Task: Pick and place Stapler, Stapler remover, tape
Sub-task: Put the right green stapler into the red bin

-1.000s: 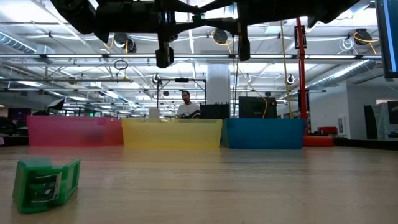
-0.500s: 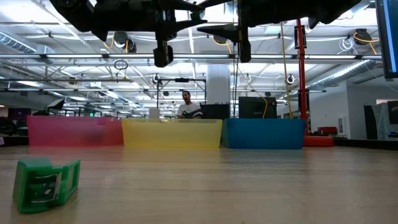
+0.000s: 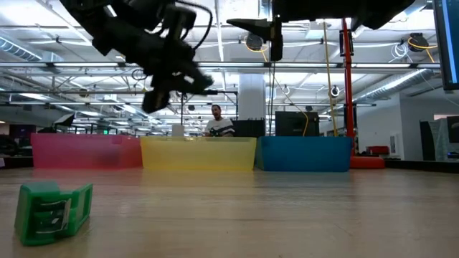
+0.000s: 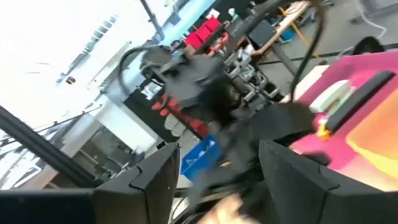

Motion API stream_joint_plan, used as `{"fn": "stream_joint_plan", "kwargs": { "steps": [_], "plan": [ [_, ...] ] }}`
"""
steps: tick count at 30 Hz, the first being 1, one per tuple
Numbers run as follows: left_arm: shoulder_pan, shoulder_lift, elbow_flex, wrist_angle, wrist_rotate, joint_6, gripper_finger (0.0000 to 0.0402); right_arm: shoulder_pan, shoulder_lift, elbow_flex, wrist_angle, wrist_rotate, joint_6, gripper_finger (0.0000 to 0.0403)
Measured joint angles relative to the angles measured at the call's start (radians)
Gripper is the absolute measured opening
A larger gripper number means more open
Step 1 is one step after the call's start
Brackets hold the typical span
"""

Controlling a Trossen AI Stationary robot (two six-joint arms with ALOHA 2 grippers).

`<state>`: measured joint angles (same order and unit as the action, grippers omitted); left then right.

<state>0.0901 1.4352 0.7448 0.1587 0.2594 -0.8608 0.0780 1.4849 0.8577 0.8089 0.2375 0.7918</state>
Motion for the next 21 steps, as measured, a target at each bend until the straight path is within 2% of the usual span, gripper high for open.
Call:
{"fn": "stream_joint_plan", "kwargs": {
  "steps": [4, 9, 14, 17, 21],
  "plan": [
    [0.074, -0.068, -0.001, -0.275, -0.104, 0.060, 0.0057, 0.011, 0.000, 0.000, 0.002, -0.005, 0.004, 0.0214],
    [0.179, -0.198, 0.001, -0.638, -0.338, 0.102, 0.0057, 0.027, 0.000, 0.000, 0.001, -0.005, 0.004, 0.0214],
    [0.263, -0.292, -0.001, -0.972, -0.513, 0.100, 0.0057, 0.031, 0.000, 0.000, -0.003, -0.005, 0.004, 0.0216],
    [0.319, -0.308, -0.001, -1.114, -0.571, 0.101, 0.0057, 0.031, -0.001, 0.000, -0.007, -0.004, 0.004, 0.0216],
    [0.403, -0.309, -0.001, -1.225, -0.580, 0.124, 0.0057, 0.031, -0.001, 0.000, -0.025, -0.004, 0.007, 0.0213]
  ]
}}
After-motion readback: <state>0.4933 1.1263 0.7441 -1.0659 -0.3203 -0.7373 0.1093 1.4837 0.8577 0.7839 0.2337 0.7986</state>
